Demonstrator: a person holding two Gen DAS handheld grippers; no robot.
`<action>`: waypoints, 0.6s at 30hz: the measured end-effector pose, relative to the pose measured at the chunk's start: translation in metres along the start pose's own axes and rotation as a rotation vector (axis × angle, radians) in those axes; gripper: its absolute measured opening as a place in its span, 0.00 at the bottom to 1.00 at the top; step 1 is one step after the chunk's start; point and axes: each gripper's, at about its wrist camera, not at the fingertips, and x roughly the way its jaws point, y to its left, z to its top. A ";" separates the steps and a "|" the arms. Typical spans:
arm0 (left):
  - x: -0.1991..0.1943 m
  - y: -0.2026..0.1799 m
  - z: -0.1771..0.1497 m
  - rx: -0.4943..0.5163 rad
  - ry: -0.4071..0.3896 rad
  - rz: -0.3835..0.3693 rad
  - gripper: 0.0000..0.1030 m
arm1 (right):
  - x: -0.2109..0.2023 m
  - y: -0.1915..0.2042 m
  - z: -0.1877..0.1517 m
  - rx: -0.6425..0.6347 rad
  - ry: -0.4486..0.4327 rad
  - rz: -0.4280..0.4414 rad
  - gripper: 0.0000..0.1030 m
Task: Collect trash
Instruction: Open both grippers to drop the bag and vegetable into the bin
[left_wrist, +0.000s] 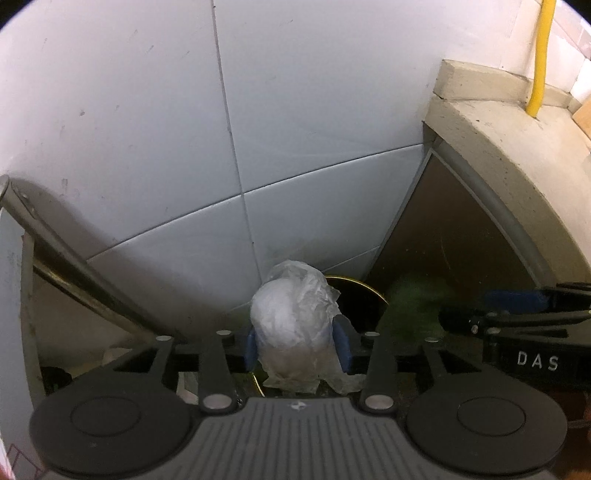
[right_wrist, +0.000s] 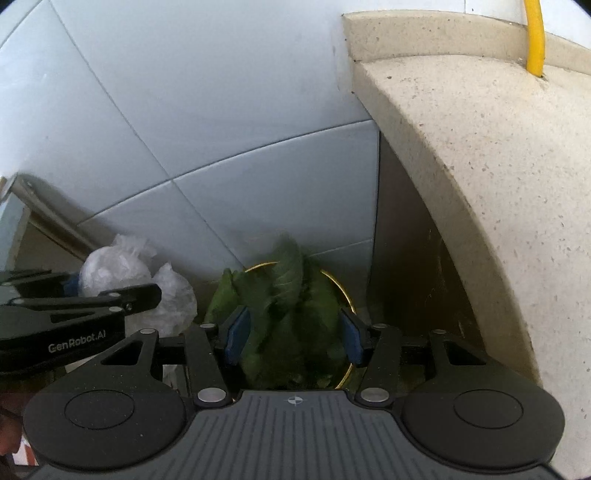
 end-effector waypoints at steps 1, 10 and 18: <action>0.000 -0.001 0.000 0.001 0.000 -0.002 0.36 | -0.001 0.001 0.001 0.000 -0.003 -0.001 0.58; -0.001 -0.002 0.000 -0.002 0.000 -0.008 0.45 | -0.007 0.000 0.004 0.006 -0.008 -0.006 0.58; -0.004 -0.002 0.000 0.007 -0.012 -0.012 0.46 | -0.015 -0.002 0.001 0.012 -0.023 -0.016 0.59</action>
